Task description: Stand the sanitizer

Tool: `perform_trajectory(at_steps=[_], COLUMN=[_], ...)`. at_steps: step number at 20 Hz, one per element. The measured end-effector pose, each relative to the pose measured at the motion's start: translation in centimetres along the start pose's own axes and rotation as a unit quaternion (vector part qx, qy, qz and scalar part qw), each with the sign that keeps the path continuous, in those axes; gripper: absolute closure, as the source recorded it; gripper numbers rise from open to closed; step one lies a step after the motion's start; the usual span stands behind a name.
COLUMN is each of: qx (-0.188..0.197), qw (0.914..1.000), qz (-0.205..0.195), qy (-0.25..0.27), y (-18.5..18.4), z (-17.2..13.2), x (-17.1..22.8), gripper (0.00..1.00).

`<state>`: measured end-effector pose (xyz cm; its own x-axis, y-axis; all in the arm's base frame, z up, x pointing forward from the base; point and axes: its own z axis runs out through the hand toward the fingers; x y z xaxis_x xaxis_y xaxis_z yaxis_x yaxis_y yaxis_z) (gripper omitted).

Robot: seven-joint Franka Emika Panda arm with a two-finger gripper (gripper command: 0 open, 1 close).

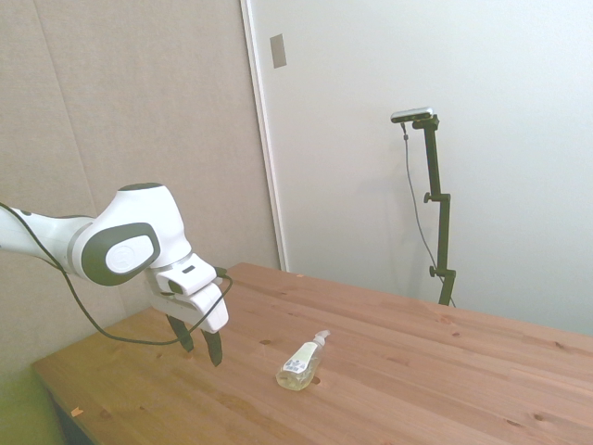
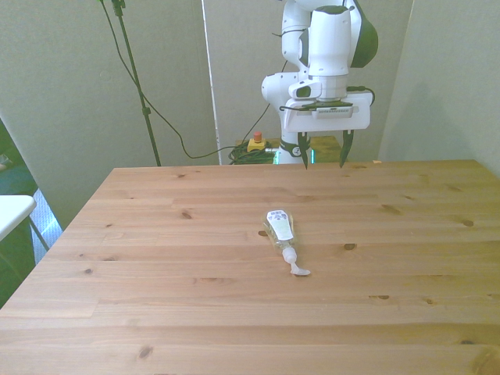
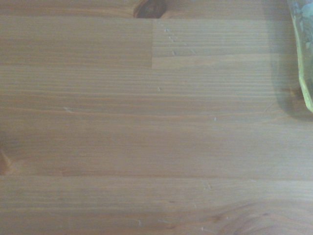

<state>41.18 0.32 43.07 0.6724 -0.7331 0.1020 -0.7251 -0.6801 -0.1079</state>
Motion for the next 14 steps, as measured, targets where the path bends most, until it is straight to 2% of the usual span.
perform_trajectory(at_steps=[6, 10, 14], qx=[0.013, 0.019, 0.015], qw=[0.9998, 0.9988, 0.9980], qz=[-0.003, 0.011, 0.029], qy=[0.013, 0.044, 0.054], y=[-1.6, -4.0, -6.5], z=[-1.1, -1.3, 0.0], x=[1.4, 5.3, 10.5], gripper=[0.00, 0.00, 0.00])
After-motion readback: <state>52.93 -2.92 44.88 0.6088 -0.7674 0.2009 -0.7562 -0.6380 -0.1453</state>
